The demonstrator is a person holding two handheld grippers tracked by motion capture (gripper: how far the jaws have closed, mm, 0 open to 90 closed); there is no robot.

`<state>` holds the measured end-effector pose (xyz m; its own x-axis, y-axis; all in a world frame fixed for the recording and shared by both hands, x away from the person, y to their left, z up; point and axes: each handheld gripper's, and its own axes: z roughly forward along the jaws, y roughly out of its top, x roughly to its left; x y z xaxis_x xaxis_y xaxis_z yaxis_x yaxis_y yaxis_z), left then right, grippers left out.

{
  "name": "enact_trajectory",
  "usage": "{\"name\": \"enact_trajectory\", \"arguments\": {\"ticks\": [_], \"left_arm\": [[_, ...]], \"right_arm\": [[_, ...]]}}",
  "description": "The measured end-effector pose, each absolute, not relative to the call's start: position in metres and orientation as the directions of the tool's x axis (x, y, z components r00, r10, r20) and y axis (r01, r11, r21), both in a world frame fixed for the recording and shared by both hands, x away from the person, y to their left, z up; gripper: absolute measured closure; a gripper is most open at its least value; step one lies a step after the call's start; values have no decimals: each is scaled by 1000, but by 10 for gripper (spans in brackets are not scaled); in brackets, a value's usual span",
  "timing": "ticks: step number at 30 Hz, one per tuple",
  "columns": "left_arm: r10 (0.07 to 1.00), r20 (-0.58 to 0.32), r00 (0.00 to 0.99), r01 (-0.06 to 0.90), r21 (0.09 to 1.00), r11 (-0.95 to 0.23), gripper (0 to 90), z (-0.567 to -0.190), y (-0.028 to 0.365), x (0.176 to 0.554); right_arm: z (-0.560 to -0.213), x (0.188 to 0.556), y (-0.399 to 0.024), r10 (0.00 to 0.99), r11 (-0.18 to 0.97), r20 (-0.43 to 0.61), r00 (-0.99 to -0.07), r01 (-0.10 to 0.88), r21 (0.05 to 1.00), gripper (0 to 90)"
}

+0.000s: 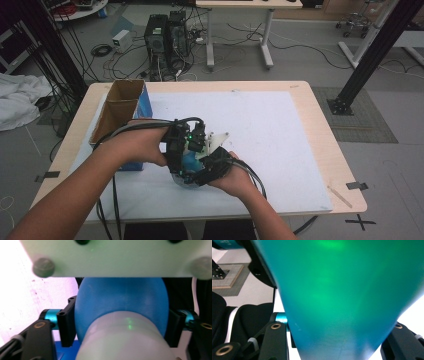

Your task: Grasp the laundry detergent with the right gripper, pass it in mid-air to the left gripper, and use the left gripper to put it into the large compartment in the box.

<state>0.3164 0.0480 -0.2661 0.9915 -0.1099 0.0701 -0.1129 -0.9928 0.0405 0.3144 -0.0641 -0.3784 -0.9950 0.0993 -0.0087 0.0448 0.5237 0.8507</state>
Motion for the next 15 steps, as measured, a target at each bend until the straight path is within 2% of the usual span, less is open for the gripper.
{"name": "enact_trajectory", "arguments": {"ticks": [15], "left_arm": [[-90,75,993,-93,32,-995,313,-268,49,318]], "right_arm": [[-378,315,-62,97,522,1,-995,51,852,464]]}}
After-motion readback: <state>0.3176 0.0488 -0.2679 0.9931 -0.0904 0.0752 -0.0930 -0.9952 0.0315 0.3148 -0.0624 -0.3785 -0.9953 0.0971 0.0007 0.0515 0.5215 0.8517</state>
